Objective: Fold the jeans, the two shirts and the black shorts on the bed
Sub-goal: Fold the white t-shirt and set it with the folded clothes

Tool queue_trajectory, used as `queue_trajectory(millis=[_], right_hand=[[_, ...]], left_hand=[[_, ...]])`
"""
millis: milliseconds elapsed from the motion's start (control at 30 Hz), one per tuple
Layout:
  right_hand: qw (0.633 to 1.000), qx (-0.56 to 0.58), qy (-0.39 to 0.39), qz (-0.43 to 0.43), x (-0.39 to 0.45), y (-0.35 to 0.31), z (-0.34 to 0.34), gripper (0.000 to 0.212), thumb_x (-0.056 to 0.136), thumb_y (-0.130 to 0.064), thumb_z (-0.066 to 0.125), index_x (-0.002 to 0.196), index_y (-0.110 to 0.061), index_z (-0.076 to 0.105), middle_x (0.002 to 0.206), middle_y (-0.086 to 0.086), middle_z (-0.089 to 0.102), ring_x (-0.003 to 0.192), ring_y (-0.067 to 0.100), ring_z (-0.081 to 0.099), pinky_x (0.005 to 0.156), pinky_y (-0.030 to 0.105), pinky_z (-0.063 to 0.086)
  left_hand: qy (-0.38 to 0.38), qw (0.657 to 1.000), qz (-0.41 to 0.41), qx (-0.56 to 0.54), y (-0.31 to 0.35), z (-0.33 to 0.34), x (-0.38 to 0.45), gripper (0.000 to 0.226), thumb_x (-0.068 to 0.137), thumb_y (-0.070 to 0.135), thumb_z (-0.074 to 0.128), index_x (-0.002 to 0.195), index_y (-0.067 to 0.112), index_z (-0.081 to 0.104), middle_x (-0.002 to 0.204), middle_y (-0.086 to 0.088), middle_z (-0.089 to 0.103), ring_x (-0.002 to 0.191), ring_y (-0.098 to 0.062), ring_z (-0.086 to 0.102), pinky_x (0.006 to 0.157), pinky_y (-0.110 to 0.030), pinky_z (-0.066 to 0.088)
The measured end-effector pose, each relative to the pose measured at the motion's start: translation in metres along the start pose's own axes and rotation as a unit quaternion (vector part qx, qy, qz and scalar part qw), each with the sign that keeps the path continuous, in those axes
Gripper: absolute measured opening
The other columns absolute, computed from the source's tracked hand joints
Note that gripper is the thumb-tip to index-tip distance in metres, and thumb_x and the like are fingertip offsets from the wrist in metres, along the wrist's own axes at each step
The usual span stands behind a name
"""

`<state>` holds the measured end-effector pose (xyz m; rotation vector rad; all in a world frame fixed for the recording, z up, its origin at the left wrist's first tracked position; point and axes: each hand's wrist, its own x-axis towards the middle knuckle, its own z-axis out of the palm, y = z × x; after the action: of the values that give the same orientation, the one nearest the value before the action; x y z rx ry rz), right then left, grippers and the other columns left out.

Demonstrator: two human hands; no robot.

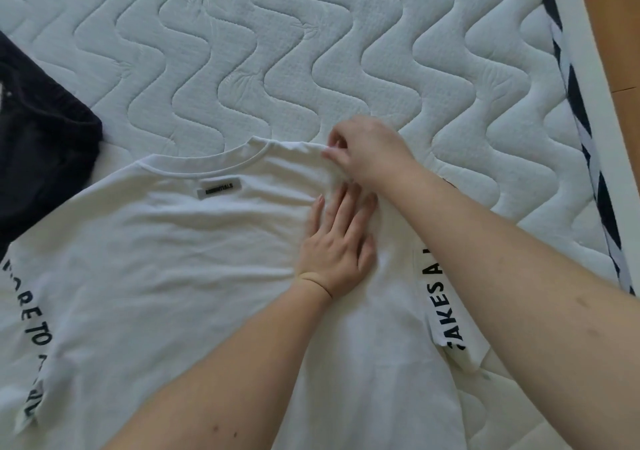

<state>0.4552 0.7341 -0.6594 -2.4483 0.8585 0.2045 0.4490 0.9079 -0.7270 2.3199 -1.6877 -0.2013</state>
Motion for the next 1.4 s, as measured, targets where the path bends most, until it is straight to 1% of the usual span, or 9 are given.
queue_trajectory(millis=[133, 300, 467, 633, 800, 933, 1100, 1200, 1400], right_hand=[[0.997, -0.001, -0.045, -0.057, 0.025, -0.029, 0.012, 0.043, 0.09, -0.046, 0.062, 0.126, -0.023, 0.054, 0.125, 0.002, 0.057, 0.122, 0.025, 0.049, 0.1, 0.037, 0.036], [0.999, 0.007, 0.039, 0.018, 0.045, -0.037, 0.018, 0.016, 0.094, -0.033, 0.059, 0.102, -0.02, 0.064, 0.113, 0.004, 0.065, 0.108, 0.026, 0.057, 0.088, 0.036, 0.041], [0.987, 0.148, 0.016, 0.061, -0.002, 0.015, -0.011, 0.026, 0.088, -0.04, 0.069, 0.103, -0.019, 0.065, 0.097, -0.004, 0.063, 0.094, 0.015, 0.058, 0.089, 0.034, 0.046], [0.978, 0.104, -0.046, 0.173, -0.088, 0.077, -0.027, 0.033, 0.078, -0.043, 0.077, 0.1, -0.029, 0.057, 0.105, -0.005, 0.053, 0.103, 0.016, 0.052, 0.095, 0.041, 0.045], [0.965, 0.122, 0.082, 0.218, -0.11, 0.082, -0.015, 0.009, 0.086, -0.034, 0.07, 0.088, -0.027, 0.064, 0.087, -0.008, 0.061, 0.091, 0.017, 0.058, 0.075, 0.031, 0.04], [0.947, 0.13, 0.109, 0.272, -0.132, 0.094, -0.016, 0.026, 0.09, -0.047, 0.064, 0.1, -0.023, 0.065, 0.09, -0.002, 0.063, 0.091, 0.021, 0.059, 0.071, 0.029, 0.037], [0.942, 0.122, 0.013, 0.312, -0.201, 0.119, -0.023, 0.05, 0.078, -0.06, 0.068, 0.115, -0.028, 0.06, 0.109, -0.004, 0.061, 0.108, 0.02, 0.055, 0.094, 0.042, 0.047], [0.916, 0.157, -0.022, 0.369, -0.241, 0.125, -0.007, 0.061, 0.076, -0.053, 0.075, 0.125, -0.024, 0.054, 0.122, -0.001, 0.058, 0.111, 0.023, 0.054, 0.091, 0.04, 0.046], [0.872, 0.264, 0.158, 0.38, -0.275, 0.11, 0.024, 0.03, 0.087, -0.037, 0.07, 0.107, -0.016, 0.063, 0.102, -0.001, 0.067, 0.095, 0.018, 0.061, 0.076, 0.03, 0.044]], left_hand=[[-0.017, 1.0, 0.01, 0.005, -0.003, 0.001, 0.0, 0.057, 0.091, 0.033, 0.043, 0.144, 0.012, 0.045, 0.149, -0.012, 0.046, 0.147, -0.031, 0.023, 0.122, -0.05, 0.012], [-0.037, 0.999, 0.017, 0.017, -0.002, -0.005, 0.001, 0.053, 0.091, 0.036, 0.04, 0.136, 0.014, 0.057, 0.143, -0.006, 0.053, 0.143, -0.026, 0.032, 0.123, -0.046, 0.005], [-0.048, 0.998, 0.004, 0.039, 0.0, -0.006, 0.0, 0.065, 0.093, 0.042, 0.037, 0.154, 0.022, 0.031, 0.163, -0.005, 0.019, 0.152, -0.018, 0.011, 0.122, -0.047, 0.011], [-0.052, 0.998, 0.012, 0.039, -0.001, -0.003, -0.001, 0.067, 0.092, 0.044, 0.038, 0.155, 0.021, 0.03, 0.164, -0.007, 0.017, 0.152, -0.022, 0.013, 0.121, -0.049, 0.013], [-0.059, 0.997, 0.01, 0.045, -0.002, -0.002, 0.0, 0.068, 0.091, 0.045, 0.036, 0.155, 0.021, 0.028, 0.164, -0.005, 0.017, 0.152, -0.021, 0.012, 0.121, -0.049, 0.01], [-0.072, 0.997, 0.007, 0.041, -0.001, -0.005, 0.001, 0.069, 0.092, 0.044, 0.033, 0.156, 0.022, 0.023, 0.165, -0.004, 0.014, 0.152, -0.019, 0.008, 0.122, -0.049, 0.008], [-0.089, 0.995, -0.003, 0.035, 0.0, -0.007, 0.001, 0.069, 0.093, 0.046, 0.027, 0.157, 0.024, 0.016, 0.166, -0.002, 0.007, 0.152, -0.017, 0.002, 0.122, -0.049, 0.004], [-0.099, 0.994, -0.008, 0.038, 0.0, -0.007, 0.002, 0.069, 0.093, 0.048, 0.024, 0.157, 0.026, 0.013, 0.166, -0.001, 0.004, 0.152, -0.017, 0.001, 0.122, -0.049, 0.003], [-0.092, 0.995, -0.01, 0.042, 0.001, -0.008, 0.001, 0.069, 0.093, 0.05, 0.024, 0.157, 0.028, 0.014, 0.166, 0.001, 0.004, 0.152, -0.016, 0.002, 0.122, -0.047, 0.003]])
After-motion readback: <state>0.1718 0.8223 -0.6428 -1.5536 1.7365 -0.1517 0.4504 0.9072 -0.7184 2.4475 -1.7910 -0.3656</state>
